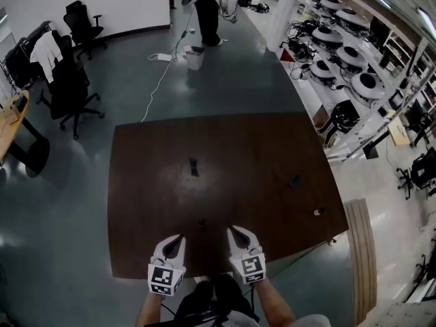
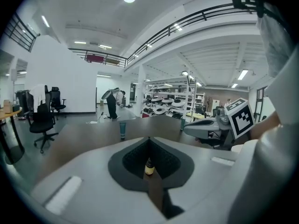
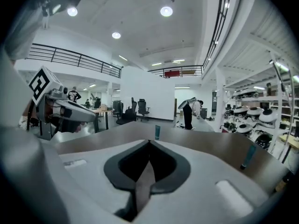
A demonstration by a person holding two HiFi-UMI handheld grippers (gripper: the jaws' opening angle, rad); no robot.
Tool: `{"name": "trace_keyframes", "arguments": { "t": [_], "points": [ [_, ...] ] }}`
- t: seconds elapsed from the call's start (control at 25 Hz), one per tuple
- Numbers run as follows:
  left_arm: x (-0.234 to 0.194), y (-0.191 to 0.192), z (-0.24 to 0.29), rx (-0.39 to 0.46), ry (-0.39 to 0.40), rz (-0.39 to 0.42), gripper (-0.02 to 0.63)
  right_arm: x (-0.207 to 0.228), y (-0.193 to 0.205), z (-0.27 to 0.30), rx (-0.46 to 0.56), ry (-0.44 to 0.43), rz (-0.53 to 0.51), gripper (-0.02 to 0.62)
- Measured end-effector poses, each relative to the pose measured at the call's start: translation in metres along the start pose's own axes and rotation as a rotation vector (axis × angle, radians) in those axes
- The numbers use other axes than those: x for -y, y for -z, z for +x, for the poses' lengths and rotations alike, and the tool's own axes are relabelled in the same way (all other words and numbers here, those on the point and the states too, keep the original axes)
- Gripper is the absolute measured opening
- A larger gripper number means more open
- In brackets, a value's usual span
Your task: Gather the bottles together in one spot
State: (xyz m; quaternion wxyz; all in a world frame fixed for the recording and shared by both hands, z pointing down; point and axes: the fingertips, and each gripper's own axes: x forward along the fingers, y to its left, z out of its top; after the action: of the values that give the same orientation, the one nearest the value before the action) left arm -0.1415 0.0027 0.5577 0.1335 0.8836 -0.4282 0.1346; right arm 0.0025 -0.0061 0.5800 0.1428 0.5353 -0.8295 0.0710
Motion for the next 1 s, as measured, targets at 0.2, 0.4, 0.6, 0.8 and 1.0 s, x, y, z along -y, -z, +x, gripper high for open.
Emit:
{"name": "trace_keyframes", "arguments": {
  "t": [0.2,0.4,0.6,0.8,1.0],
  "points": [
    [0.027,-0.016,-0.001,0.014,0.105,0.036,-0.001,0.010,-0.014,-0.031,0.014,0.112,0.043,0.002],
    [0.062,-0.044,0.002,0.038,0.224,0.079,-0.002,0.029,-0.036,-0.079,0.054,0.263,0.109,0.002],
    [0.116,-0.056,0.029,0.056,0.349,0.108,-0.001,0.078,-0.021,-0.137,0.057,0.434,0.153,0.002],
    [0.178,-0.064,0.066,0.059,0.467,0.161,-0.001,0.146,0.008,-0.200,0.063,0.620,0.216,0.002],
    [0.220,-0.070,0.102,0.044,0.519,0.158,-0.001,0.196,0.027,-0.236,0.046,0.709,0.245,0.002]
  ]
}}
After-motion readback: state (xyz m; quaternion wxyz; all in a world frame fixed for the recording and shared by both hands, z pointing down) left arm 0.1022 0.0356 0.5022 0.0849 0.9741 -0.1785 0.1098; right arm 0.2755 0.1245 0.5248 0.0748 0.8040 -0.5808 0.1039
